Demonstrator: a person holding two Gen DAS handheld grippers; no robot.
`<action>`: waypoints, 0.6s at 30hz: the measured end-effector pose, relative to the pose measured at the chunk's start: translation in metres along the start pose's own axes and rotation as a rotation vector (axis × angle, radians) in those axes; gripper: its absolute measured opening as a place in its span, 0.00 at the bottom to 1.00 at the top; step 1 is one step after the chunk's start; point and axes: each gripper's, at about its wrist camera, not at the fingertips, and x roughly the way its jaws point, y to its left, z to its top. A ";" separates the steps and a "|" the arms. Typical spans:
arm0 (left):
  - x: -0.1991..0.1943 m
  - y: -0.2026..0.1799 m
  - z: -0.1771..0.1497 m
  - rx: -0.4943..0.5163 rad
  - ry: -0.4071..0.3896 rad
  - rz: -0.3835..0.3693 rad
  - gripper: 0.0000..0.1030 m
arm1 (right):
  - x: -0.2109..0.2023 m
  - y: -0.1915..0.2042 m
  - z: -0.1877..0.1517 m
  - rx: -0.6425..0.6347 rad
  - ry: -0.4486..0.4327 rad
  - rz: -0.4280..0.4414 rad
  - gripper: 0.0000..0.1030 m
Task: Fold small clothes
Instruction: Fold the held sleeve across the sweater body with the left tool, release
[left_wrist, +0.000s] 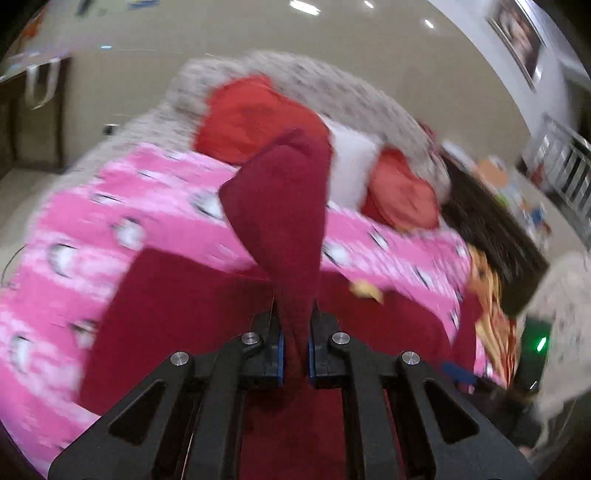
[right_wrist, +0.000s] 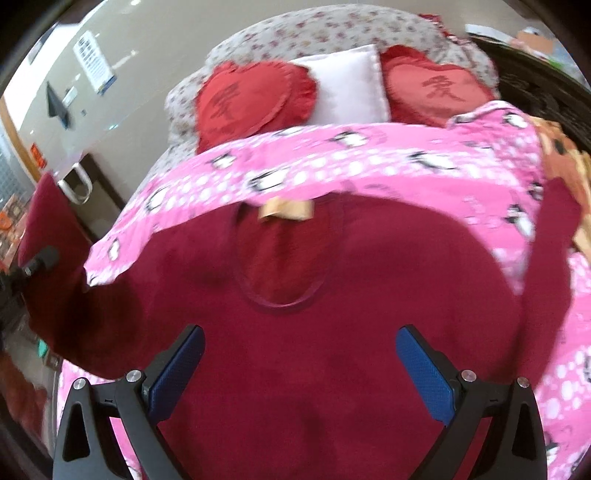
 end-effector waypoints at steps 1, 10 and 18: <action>0.013 -0.015 -0.009 0.018 0.034 -0.020 0.07 | -0.003 -0.010 0.001 0.010 -0.005 -0.014 1.00; 0.066 -0.063 -0.069 0.164 0.278 -0.111 0.47 | -0.015 -0.072 0.005 0.111 0.009 -0.064 1.00; -0.025 0.002 -0.060 0.167 0.106 0.073 0.68 | -0.008 -0.056 0.003 0.029 0.001 0.016 1.00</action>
